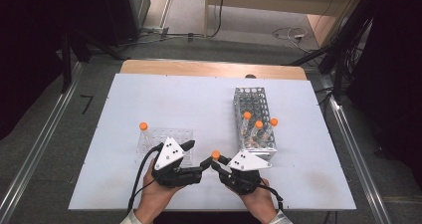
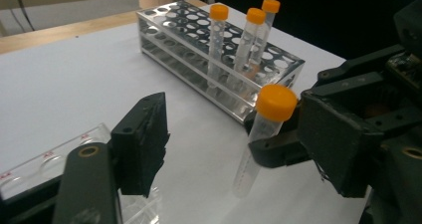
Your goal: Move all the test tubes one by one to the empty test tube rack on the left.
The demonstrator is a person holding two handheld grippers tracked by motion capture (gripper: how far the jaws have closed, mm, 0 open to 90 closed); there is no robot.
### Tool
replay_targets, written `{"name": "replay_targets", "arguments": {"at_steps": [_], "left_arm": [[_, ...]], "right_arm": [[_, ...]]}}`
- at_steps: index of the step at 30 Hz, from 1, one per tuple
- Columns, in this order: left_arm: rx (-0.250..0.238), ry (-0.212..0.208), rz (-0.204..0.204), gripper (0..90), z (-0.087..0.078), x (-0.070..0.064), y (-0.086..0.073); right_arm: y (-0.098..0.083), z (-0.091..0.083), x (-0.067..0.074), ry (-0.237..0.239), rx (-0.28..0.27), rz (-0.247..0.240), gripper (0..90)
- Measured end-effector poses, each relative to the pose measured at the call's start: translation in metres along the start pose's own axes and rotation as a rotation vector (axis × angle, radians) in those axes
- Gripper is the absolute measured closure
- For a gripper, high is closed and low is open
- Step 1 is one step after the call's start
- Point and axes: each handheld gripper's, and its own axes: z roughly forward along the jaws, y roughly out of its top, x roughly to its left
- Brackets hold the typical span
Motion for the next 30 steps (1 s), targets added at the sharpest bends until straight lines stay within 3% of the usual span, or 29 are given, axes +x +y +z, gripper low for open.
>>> {"name": "replay_targets", "arguments": {"at_steps": [5, 10, 23, 30], "left_arm": [[0.015, -0.027, 0.009, 34.5, 0.006, -0.004, -0.002], [0.025, -0.021, 0.021, 36.6, 0.010, -0.007, -0.004], [0.038, -0.063, 0.047, 67.2, 0.015, -0.010, -0.007], [0.037, -0.062, 0.046, 69.5, 0.014, -0.010, -0.007]], "right_arm": [[0.000, 0.003, 0.006, 0.019, 0.006, -0.007, 71.5], [0.000, 0.004, 0.008, 0.030, 0.002, -0.005, 71.5], [0.000, 0.005, 0.009, 0.040, 0.004, -0.001, 71.5], [0.000, 0.005, 0.009, 0.048, 0.005, 0.005, 70.4]]}}
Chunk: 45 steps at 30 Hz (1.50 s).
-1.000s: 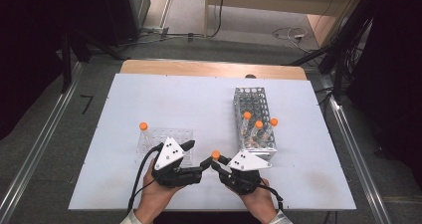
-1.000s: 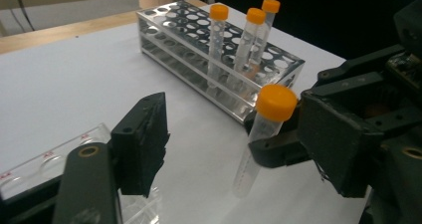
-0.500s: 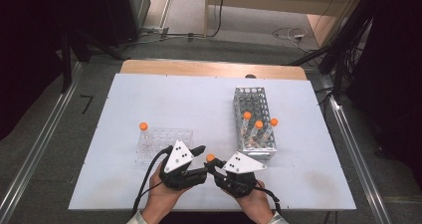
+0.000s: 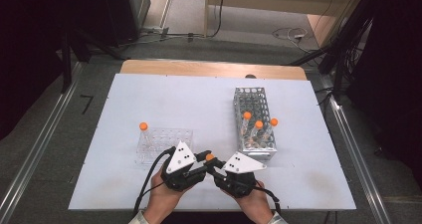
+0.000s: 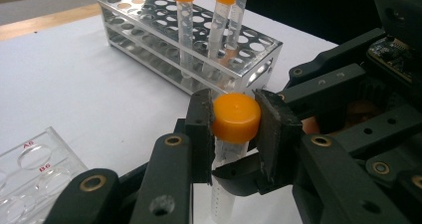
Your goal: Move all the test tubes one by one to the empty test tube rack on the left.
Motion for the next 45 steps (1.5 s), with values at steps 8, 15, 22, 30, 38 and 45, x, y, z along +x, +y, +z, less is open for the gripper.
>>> {"name": "replay_targets", "arguments": {"at_steps": [8, 15, 22, 30, 38, 45], "left_arm": [[-0.027, 0.002, -0.030, 69.5, -0.008, 0.007, 0.005], [-0.072, 0.030, -0.050, 69.5, -0.021, 0.019, 0.015], [-0.125, 0.086, -0.093, 69.6, -0.040, 0.039, 0.025], [-0.173, 0.145, -0.138, 69.6, -0.058, 0.062, 0.032], [-0.188, 0.229, -0.154, 69.6, -0.071, 0.082, 0.031], [-0.190, 0.317, -0.153, 69.6, -0.080, 0.097, 0.030]], "right_arm": [[0.001, 0.000, -0.004, 0.028, 0.018, 0.007, 43.8], [0.002, -0.004, -0.008, 0.025, 0.017, 0.013, 37.9], [0.001, -0.006, -0.010, 0.019, 0.015, 0.022, 37.9], [0.001, -0.006, -0.011, 0.015, 0.016, 0.022, 38.3], [0.000, -0.007, -0.013, 0.010, 0.018, 0.024, 38.4], [0.000, -0.008, -0.014, 0.008, 0.014, 0.026, 38.4]]}}
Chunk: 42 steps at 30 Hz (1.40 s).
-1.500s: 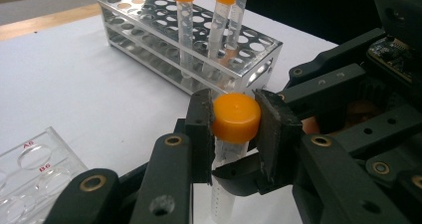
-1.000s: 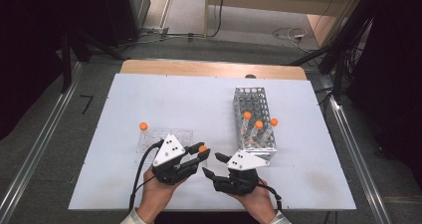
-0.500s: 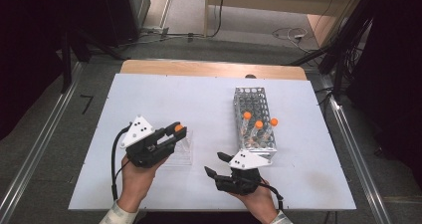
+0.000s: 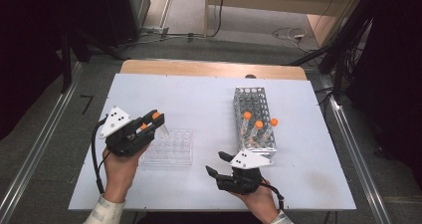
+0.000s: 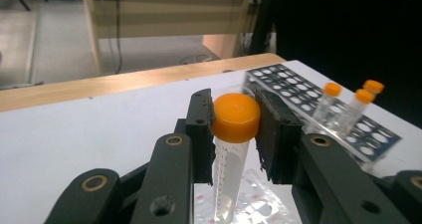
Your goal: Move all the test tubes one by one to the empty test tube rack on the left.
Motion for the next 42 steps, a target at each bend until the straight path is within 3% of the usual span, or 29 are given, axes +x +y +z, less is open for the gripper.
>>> {"name": "replay_targets", "arguments": {"at_steps": [8, 17, 42], "left_arm": [[0.010, 0.072, 0.005, 69.6, 0.001, 0.015, -0.003], [0.023, 0.112, 0.028, 69.6, 0.004, 0.018, -0.008], [0.084, 0.132, 0.049, 69.2, 0.014, 0.019, -0.023]], "right_arm": [[0.000, 0.000, -0.001, -0.004, 0.000, 0.000, 38.4], [0.000, -0.001, -0.001, -0.007, 0.000, 0.004, 38.1], [-0.001, -0.002, -0.002, -0.008, 0.000, 0.000, 38.0]]}}
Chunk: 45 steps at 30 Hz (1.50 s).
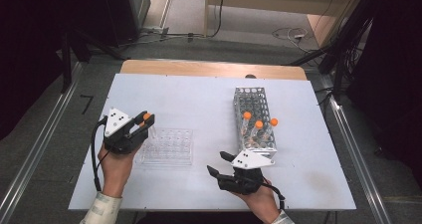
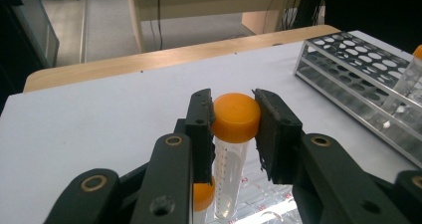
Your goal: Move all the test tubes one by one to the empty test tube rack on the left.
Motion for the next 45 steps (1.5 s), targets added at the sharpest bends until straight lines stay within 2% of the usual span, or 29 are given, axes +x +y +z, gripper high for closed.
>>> {"name": "replay_targets", "arguments": {"at_steps": [12, 23, 25, 31, 39, 45], "left_arm": [[0.031, 0.006, 0.010, 68.2, 0.004, -0.002, -0.008], [0.014, -0.003, -0.010, 64.3, 0.001, 0.000, -0.007], [0.007, -0.016, -0.018, 62.1, -0.001, 0.000, -0.005], [-0.017, -0.063, -0.069, 46.7, -0.006, -0.003, 0.000], [-0.032, -0.084, -0.075, 32.2, -0.012, -0.015, 0.005], [-0.041, -0.112, -0.083, 27.3, -0.015, -0.021, 0.007]], "right_arm": [[0.000, -0.001, -0.001, -0.001, 0.000, -0.003, 38.1], [0.000, 0.000, -0.001, 0.002, -0.002, -0.002, 38.1], [0.000, -0.001, -0.001, -0.001, -0.002, 0.001, 38.1], [0.000, -0.003, -0.005, -0.015, -0.006, 0.010, 38.1], [-0.001, -0.011, -0.018, -0.064, -0.023, 0.033, 38.4], [-0.002, -0.020, -0.030, -0.110, -0.041, 0.046, 38.5]]}}
